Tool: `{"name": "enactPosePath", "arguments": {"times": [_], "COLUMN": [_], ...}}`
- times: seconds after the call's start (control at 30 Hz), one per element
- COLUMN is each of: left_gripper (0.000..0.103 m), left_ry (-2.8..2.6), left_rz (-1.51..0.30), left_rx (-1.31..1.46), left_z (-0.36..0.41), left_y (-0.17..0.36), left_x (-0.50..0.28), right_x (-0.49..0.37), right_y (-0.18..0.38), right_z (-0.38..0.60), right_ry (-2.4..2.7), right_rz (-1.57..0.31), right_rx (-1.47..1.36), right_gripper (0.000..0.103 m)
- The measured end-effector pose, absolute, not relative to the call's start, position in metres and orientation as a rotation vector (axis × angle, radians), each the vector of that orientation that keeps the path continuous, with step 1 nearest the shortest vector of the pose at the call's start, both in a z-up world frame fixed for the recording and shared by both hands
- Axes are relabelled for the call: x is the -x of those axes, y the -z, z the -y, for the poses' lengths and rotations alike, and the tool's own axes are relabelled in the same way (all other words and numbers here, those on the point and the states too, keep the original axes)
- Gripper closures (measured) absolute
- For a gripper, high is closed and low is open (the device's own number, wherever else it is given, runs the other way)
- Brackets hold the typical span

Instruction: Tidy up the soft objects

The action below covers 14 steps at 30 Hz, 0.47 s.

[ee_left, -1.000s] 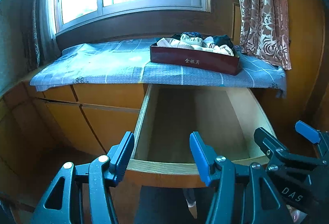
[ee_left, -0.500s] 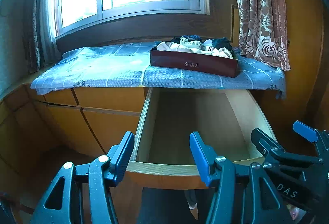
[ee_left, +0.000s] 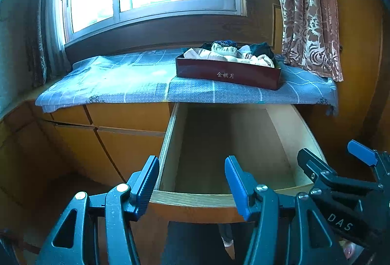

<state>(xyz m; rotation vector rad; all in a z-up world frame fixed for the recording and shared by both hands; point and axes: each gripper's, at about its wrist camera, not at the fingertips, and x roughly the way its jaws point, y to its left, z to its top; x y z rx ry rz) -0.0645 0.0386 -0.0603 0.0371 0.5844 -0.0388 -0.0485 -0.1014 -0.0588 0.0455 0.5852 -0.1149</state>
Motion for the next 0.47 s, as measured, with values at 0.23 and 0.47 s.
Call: {"name": "enactPosePath", "arguments": {"times": [0.23,0.47], "left_gripper": [0.046,0.046], "left_ry": [0.041,0.039], "left_rz": [-0.591,-0.595], "left_rx": [-0.037,-0.043], "left_z": [-0.0385,-0.0365], "left_y": [0.0619,0.0631], "left_x": [0.0636,0.0629], "right_x": [0.048,0.0464], "right_y": [0.06,0.0615], "right_z": [0.1023,0.1036], "right_ry": [0.114,0.116], "right_rz": [-0.591,-0.598], "right_rx": [-0.048,-0.052], "right_gripper": [0.0,0.0]}}
